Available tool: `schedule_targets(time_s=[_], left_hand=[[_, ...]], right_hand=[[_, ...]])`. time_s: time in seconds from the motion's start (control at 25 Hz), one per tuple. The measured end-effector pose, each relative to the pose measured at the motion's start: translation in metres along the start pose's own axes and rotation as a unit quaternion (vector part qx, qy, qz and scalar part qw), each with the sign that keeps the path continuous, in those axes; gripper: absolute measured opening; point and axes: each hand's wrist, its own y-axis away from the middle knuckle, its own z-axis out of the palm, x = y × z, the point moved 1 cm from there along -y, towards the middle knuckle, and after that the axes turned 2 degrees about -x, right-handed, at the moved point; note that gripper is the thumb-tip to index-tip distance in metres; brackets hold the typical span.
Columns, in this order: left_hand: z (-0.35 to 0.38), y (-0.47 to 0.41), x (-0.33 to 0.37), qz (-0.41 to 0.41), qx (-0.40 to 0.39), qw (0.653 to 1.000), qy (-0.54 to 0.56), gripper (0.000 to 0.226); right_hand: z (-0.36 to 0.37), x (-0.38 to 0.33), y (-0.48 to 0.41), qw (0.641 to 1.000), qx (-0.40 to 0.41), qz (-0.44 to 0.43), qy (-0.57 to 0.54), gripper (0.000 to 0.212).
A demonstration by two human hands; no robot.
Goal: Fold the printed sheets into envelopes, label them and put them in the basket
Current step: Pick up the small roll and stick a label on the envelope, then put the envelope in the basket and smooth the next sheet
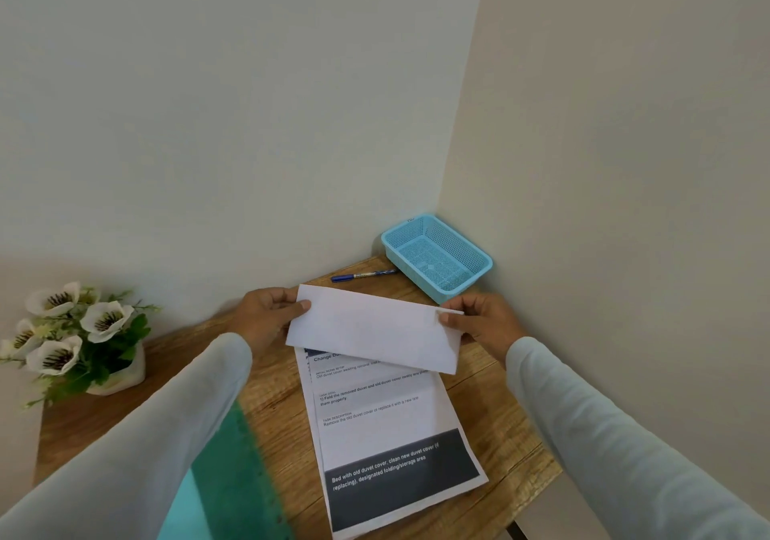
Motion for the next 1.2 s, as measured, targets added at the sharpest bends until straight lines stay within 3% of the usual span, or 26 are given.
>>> schedule_targets(time_s=[0.12, 0.28, 0.48, 0.68, 0.92, 1.2], left_hand=[[0.003, -0.003, 0.005, 0.023, 0.014, 0.999, -0.039, 0.014], [0.017, -0.007, 0.012, 0.049, 0.036, 0.996, -0.069, 0.019], [0.036, -0.023, 0.021, 0.024, -0.016, 0.997, -0.073, 0.015], [0.065, -0.043, 0.032, 0.046, 0.014, 0.992, -0.117, 0.006], [0.104, -0.058, 0.039, 0.063, -0.037, 0.989, -0.126, 0.007], [0.119, -0.067, 0.022, 0.049, -0.073, 0.985, -0.151, 0.006]], right_hand=[[-0.003, 0.0, 0.004, 0.999, -0.002, -0.002, 0.045, 0.007], [-0.011, 0.001, 0.007, 0.999, 0.044, 0.012, 0.023, 0.003], [-0.036, 0.008, 0.008, 0.994, 0.096, 0.032, -0.045, 0.009], [-0.058, 0.017, 0.007, 0.987, 0.146, 0.032, -0.052, 0.008], [-0.082, 0.027, -0.013, 0.96, 0.257, 0.063, -0.091, 0.008], [-0.085, 0.028, -0.051, 0.947, 0.285, 0.098, -0.109, 0.007]])
